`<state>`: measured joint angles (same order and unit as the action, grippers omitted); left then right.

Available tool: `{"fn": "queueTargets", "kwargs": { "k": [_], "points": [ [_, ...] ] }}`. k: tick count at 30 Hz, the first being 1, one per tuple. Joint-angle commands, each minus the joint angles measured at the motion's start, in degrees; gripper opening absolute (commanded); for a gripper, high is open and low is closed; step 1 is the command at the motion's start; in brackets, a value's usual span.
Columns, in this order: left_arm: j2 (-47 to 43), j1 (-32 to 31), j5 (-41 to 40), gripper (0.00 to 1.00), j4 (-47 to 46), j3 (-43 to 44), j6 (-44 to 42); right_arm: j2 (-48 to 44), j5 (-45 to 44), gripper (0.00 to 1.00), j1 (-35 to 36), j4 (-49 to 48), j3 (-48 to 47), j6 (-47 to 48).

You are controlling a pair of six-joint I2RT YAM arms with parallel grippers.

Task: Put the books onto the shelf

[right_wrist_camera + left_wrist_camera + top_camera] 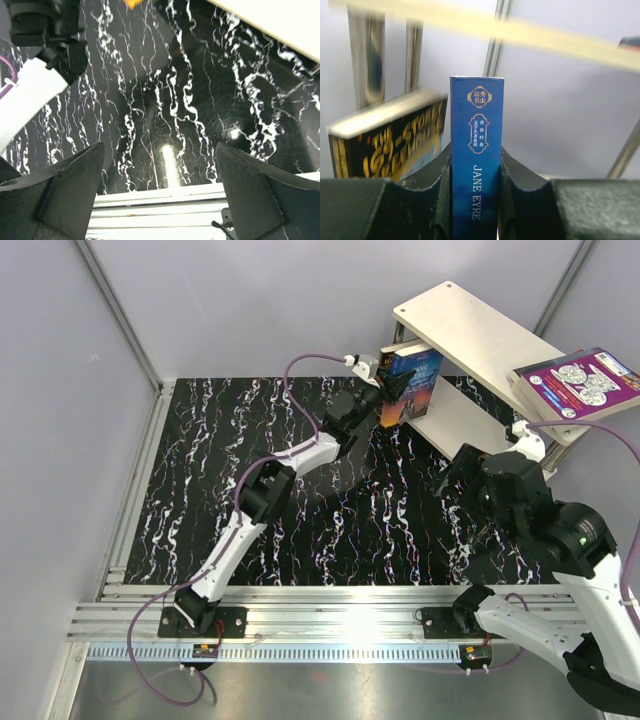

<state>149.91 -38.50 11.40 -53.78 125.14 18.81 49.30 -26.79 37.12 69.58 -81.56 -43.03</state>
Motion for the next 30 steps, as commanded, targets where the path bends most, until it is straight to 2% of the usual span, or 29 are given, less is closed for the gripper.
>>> {"fn": "queueTargets", "kwargs": {
  "k": [1,5,7,11,18,22,25,26,29,30],
  "points": [
    [-1.5,-1.0,-5.9,0.0,-25.8,4.9,-2.4,-0.3,2.0,1.0,0.2,-4.5,3.0,-1.4],
    [-2.5,-1.2,-6.3,0.0,-29.2,1.6,-5.1,-1.3,3.1,1.0,0.2,-6.3,6.8,-1.9],
    [0.1,-1.1,-6.0,0.0,-30.4,2.1,-4.7,-2.3,3.0,1.0,0.2,-7.8,8.2,-1.9],
    [5.0,-1.8,-6.1,0.0,-30.1,6.4,-5.6,-3.7,3.7,1.0,0.2,-10.9,12.4,-2.3],
    [15.5,-3.6,-7.8,0.0,-20.7,20.7,-11.9,-7.7,3.9,1.0,0.2,-14.6,18.3,-4.3],
    [16.6,-4.4,-9.5,0.0,-20.1,20.0,-12.9,-9.0,4.2,1.0,0.1,-14.7,20.3,-5.3],
    [17.2,-4.6,-11.0,0.1,-19.6,20.2,-12.9,-9.7,4.1,1.0,0.2,-14.6,21.6,-6.0],
    [17.3,-4.7,-11.1,0.25,-18.8,20.4,-12.8,-10.0,4.2,1.0,0.2,-15.0,22.1,-6.4],
    [17.4,-5.0,-13.1,0.42,-17.2,22.0,-13.3,-10.4,4.3,1.0,0.2,-15.1,22.8,-6.9],
    [17.4,-5.1,-13.5,0.67,-16.5,22.0,-13.4,-10.4,4.2,1.0,0.2,-15.2,22.8,-6.9]
  ]
}}
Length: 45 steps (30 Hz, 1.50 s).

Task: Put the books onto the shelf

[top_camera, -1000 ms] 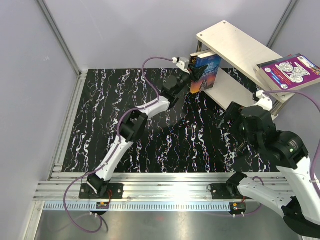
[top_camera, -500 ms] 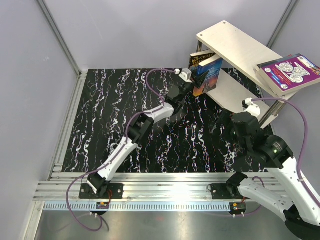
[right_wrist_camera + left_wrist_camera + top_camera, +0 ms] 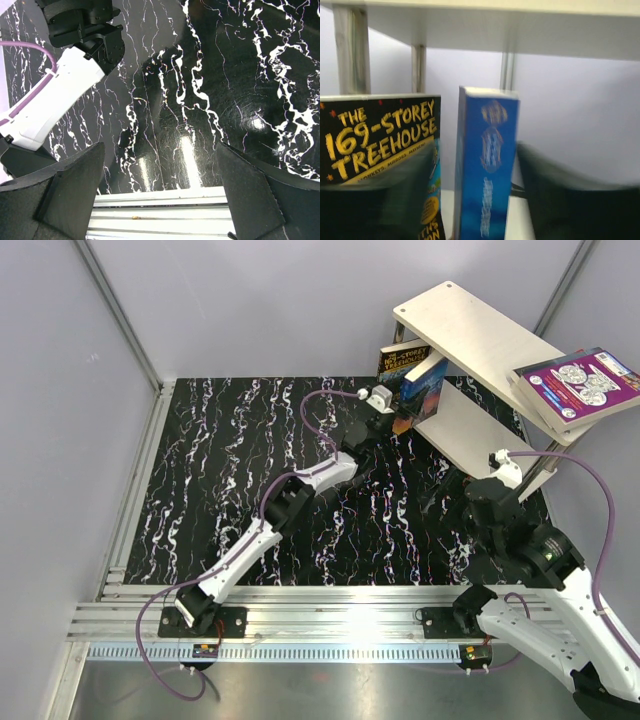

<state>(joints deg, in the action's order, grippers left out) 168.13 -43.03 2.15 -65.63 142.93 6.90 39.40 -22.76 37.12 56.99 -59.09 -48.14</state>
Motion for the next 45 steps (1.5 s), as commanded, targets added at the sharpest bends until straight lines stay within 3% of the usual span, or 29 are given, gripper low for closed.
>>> {"fn": "queueTargets", "kwargs": {
  "k": [1,2,4,19,22,26,27,29,30,34,41,45],
  "points": [
    [-1.0,-0.5,-4.6,0.81,-4.8,4.1,-1.3,-0.4,0.3,1.0,0.2,-2.4,0.4,-1.8],
    [-1.1,-0.6,-5.1,0.9,-5.0,3.4,-1.1,-0.4,0.3,1.0,0.1,-2.4,0.2,-1.7],
    [-1.7,-0.5,-5.2,0.99,-6.1,2.2,-0.8,-0.2,0.2,1.0,0.2,-2.3,0.0,-1.7],
    [-9.8,-0.5,-4.4,0.96,-16.5,-15.2,0.0,-1.3,0.3,1.0,0.2,-0.7,-0.3,-3.2],
    [-12.7,-0.5,-4.9,0.91,-18.1,-20.8,-0.4,-1.9,0.3,1.0,0.2,-0.1,-0.1,-3.6],
    [-14.8,-0.1,-5.0,0.75,-20.3,-25.4,0.6,-3.4,0.2,1.0,0.2,0.3,0.6,-4.8],
    [-14.9,0.0,-4.9,0.62,-20.4,-25.9,1.1,-3.7,0.0,1.0,0.2,0.5,0.8,-5.1],
    [-14.9,0.0,-4.6,0.5,-19.8,-26.0,1.0,-4.5,-0.3,1.0,0.2,0.5,1.4,-5.8],
    [-14.7,0.0,-4.5,0.39,-19.4,-25.7,1.0,-4.7,-0.3,1.0,0.2,0.5,1.6,-6.0],
    [-13.5,0.0,-3.8,0.28,-15.2,-22.6,0.8,-4.9,-0.4,1.0,0.2,0.7,2.0,-6.2],
    [-8.6,0.1,-3.8,0.21,-6.9,-11.7,-1.9,-4.9,-0.9,1.0,0.2,-0.4,3.1,-6.1],
    [-5.0,0.5,-4.5,0.23,-3.5,-5.0,-1.6,-4.3,-0.8,1.0,0.2,-1.4,3.9,-5.8]
  ]
}}
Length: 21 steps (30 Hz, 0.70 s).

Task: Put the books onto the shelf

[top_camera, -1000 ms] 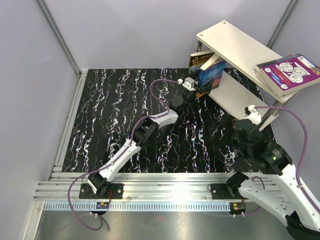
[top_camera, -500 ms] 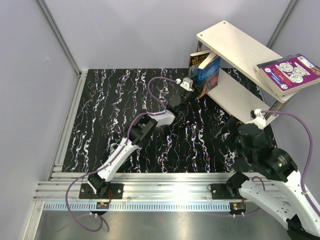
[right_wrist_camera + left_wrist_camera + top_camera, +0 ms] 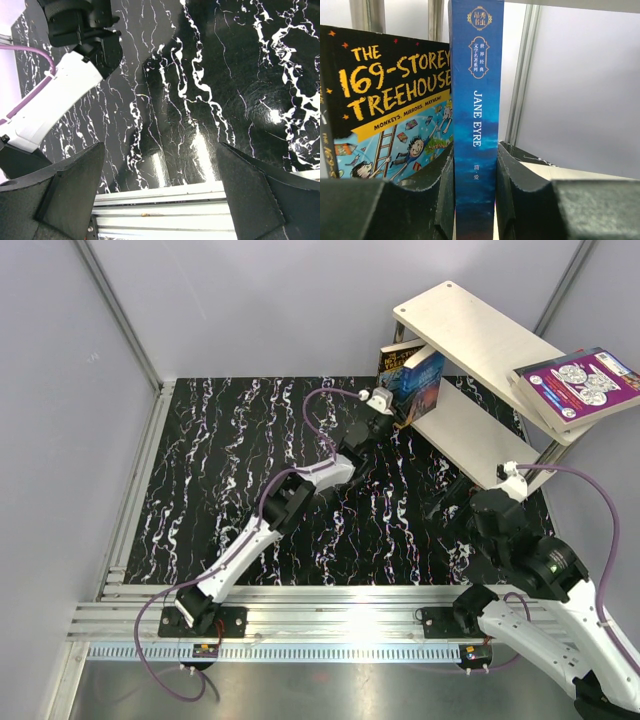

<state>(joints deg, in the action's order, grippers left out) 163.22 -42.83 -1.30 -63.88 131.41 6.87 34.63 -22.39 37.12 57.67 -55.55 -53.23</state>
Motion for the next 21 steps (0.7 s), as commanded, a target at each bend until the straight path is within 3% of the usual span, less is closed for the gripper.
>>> {"fn": "queueTargets", "kwargs": {
  "k": [1,2,4,13,17,21],
  "points": [
    [1.2,0.4,-1.8,0.24,-4.1,9.0,-1.9,0.8,-1.2,1.0,0.2,-2.4,0.4,-0.4],
    [2.0,0.5,-2.0,0.26,-3.6,10.3,-3.1,1.1,-1.0,1.0,0.2,-2.7,0.4,-0.2],
    [4.5,0.7,-2.8,0.43,-1.4,14.6,-4.0,1.7,-1.1,1.0,0.1,-3.1,0.4,0.5],
    [6.4,3.2,-3.0,0.5,0.2,17.6,-4.8,2.9,-0.2,1.0,0.1,-6.5,3.1,0.4],
    [6.0,3.4,-0.6,0.46,0.0,16.7,-4.9,3.6,0.2,1.0,0.1,-8.2,3.4,0.1],
    [5.8,3.2,0.9,0.31,-0.3,16.4,-3.6,4.0,-0.1,1.0,0.1,-7.9,3.3,0.1]
  ]
}}
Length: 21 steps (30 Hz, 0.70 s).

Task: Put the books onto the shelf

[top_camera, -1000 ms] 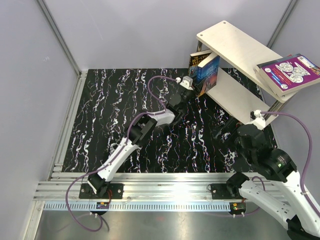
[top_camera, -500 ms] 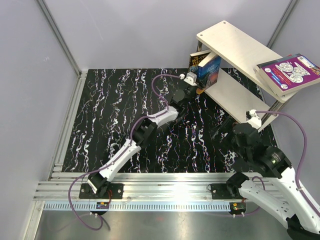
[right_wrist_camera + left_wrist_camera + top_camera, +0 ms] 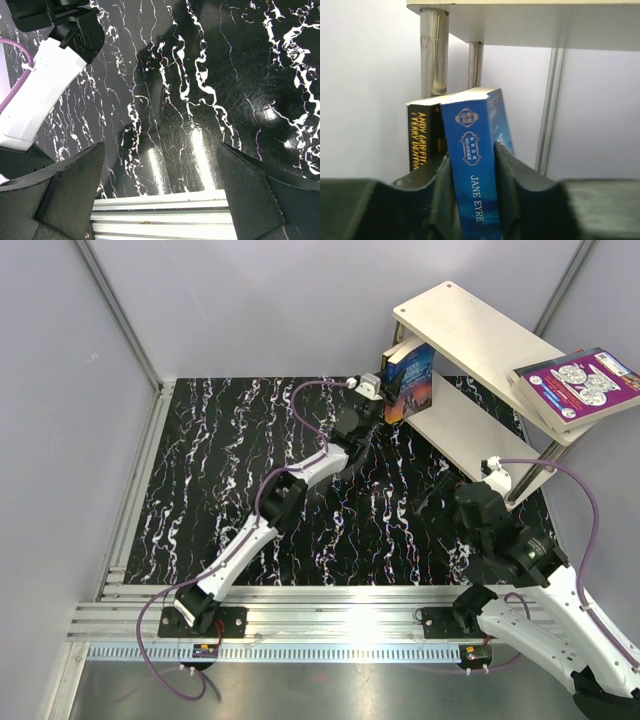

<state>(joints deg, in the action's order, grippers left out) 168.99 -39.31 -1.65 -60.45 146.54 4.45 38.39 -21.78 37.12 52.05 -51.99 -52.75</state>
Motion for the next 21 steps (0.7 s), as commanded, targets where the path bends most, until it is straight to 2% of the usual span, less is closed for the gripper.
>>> {"fn": "queueTargets", "kwargs": {
  "k": [1,2,5,12,15,16,18,19,20,21],
  "points": [
    [0.1,-0.4,1.4,0.26,-3.6,1.3,-1.4,-0.1,-0.9,1.0,0.1,-2.0,-0.4,-0.4],
    [0.0,-0.4,1.4,0.19,-3.6,1.3,-1.7,-0.3,-1.1,1.0,0.1,-1.7,-0.4,-0.7],
    [0.0,-0.6,1.4,0.11,-3.3,1.3,-2.2,-1.4,-1.7,1.0,0.1,-0.9,0.0,-1.6],
    [0.3,-0.6,0.6,0.08,-2.7,2.4,-3.2,-3.5,-1.9,1.0,0.1,-1.3,2.4,-4.3],
    [0.6,-0.3,0.2,0.12,-2.3,3.3,-4.1,-3.9,-2.0,1.0,0.1,-1.4,2.9,-4.8],
    [0.7,-0.2,0.1,0.32,-2.4,3.3,-4.1,-4.0,-2.0,1.0,0.1,-1.5,3.0,-4.8],
    [0.6,0.1,-0.6,0.53,-2.8,3.0,-3.9,-4.0,-2.1,1.0,0.1,-1.7,3.3,-5.1],
    [0.6,0.3,-0.7,0.71,-2.9,2.9,-3.7,-4.0,-2.2,1.0,0.1,-1.9,3.3,-5.1],
    [0.6,0.4,-1.0,0.82,-3.0,2.8,-3.7,-3.9,-2.1,1.0,0.1,-2.0,3.3,-5.0],
    [0.6,0.4,-1.2,0.87,-3.4,2.2,-3.7,-3.8,-2.1,1.0,0.1,-2.0,3.3,-5.0]
  ]
}}
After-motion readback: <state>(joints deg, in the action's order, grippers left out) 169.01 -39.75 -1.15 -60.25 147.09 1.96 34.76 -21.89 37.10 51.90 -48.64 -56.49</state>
